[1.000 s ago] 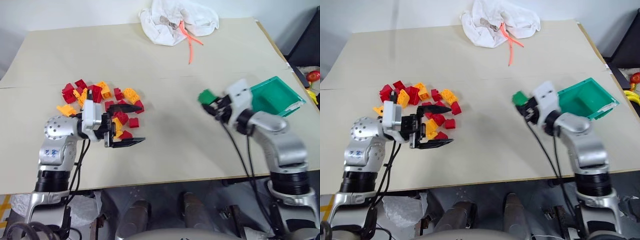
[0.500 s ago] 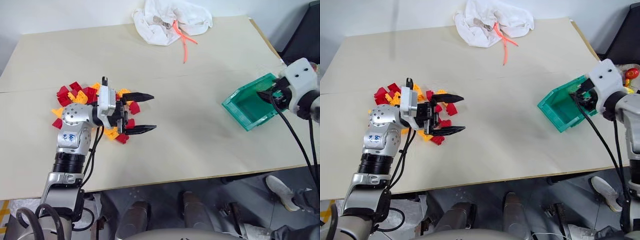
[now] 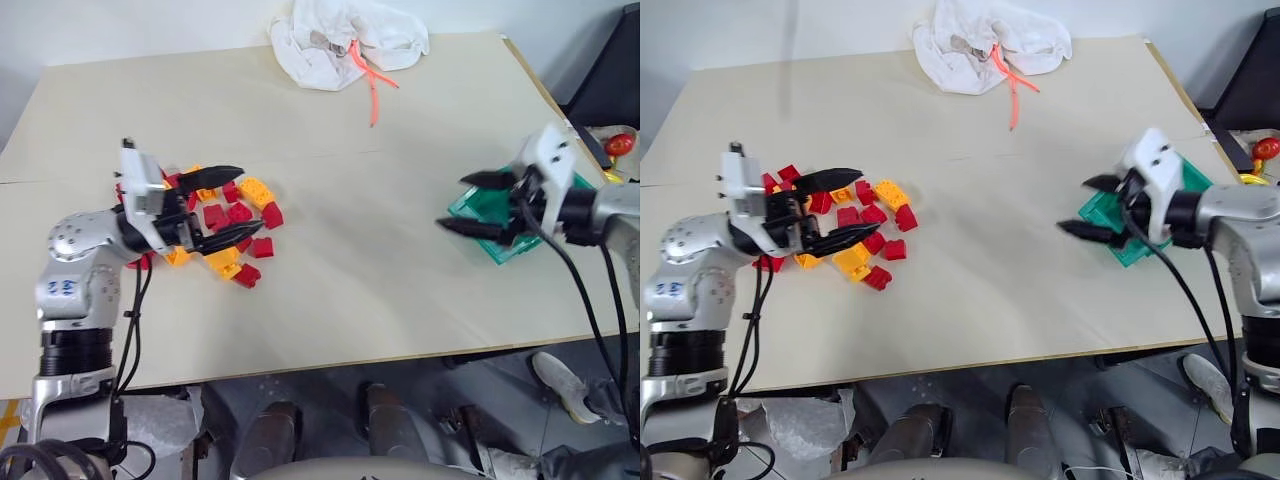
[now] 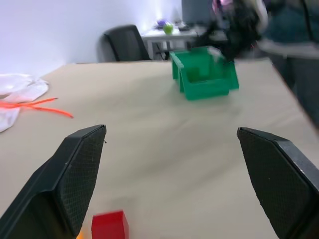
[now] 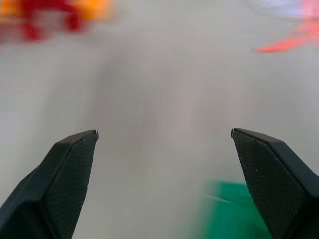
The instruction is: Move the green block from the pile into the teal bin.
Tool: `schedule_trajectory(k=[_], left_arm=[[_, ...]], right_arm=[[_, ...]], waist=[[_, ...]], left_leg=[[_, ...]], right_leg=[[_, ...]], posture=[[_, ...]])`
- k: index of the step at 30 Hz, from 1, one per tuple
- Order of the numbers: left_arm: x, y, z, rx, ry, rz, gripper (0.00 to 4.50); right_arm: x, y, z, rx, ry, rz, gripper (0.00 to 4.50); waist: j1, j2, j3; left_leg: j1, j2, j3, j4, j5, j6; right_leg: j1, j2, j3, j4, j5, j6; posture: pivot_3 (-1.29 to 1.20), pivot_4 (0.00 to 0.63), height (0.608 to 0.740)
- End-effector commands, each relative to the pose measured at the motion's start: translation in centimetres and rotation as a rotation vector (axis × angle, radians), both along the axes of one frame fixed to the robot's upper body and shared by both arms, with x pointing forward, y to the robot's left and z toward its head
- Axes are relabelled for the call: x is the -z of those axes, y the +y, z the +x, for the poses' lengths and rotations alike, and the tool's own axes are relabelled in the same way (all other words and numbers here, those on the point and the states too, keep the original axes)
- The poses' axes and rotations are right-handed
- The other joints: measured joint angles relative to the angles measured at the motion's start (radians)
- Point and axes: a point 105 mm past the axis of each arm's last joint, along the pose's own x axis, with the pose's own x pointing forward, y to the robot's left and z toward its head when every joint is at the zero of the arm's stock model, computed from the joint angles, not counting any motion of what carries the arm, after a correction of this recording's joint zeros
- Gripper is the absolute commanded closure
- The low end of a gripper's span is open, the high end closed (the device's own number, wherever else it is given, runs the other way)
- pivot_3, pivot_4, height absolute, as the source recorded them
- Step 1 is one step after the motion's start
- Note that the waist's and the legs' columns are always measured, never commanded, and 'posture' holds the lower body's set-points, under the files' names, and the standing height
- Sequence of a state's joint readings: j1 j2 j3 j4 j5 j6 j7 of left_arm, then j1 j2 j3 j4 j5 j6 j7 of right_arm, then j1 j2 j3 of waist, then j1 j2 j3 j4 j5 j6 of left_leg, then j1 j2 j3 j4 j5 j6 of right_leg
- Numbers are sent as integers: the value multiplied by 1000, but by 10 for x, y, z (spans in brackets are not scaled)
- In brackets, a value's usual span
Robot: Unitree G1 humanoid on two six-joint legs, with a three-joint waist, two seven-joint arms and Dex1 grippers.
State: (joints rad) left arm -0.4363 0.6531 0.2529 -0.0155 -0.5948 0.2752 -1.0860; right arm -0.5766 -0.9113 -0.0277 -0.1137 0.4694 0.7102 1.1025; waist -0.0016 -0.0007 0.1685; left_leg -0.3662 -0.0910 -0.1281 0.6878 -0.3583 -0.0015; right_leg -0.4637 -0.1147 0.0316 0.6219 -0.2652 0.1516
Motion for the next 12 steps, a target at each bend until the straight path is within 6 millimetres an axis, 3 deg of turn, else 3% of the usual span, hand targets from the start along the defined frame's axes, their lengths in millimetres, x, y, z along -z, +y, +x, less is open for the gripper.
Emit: schedule_trajectory(k=[1,6,12], left_arm=[[5,20,-23,-78,17,23,0],[32,52,-54,-210,107,47,0],[33,66,-66,-332,76,55,0]], right_arm=[[10,16,0,-180,9,35,36],[23,17,12,-290,-54,47,36],[25,9,25,-250,-94,85,36]], waist=[[-6,0,0],[-9,-1,1],[5,-1,1]], left_leg=[[1,1,1,-1,0,0],[3,1,3,-4,0,1],[3,1,2,-4,0,1]], right_leg=[[1,0,1,0,1,0],[1,1,2,-1,1,0],[2,0,1,-3,1,-1]], posture=[[0,150,740],[0,150,740],[0,150,740]])
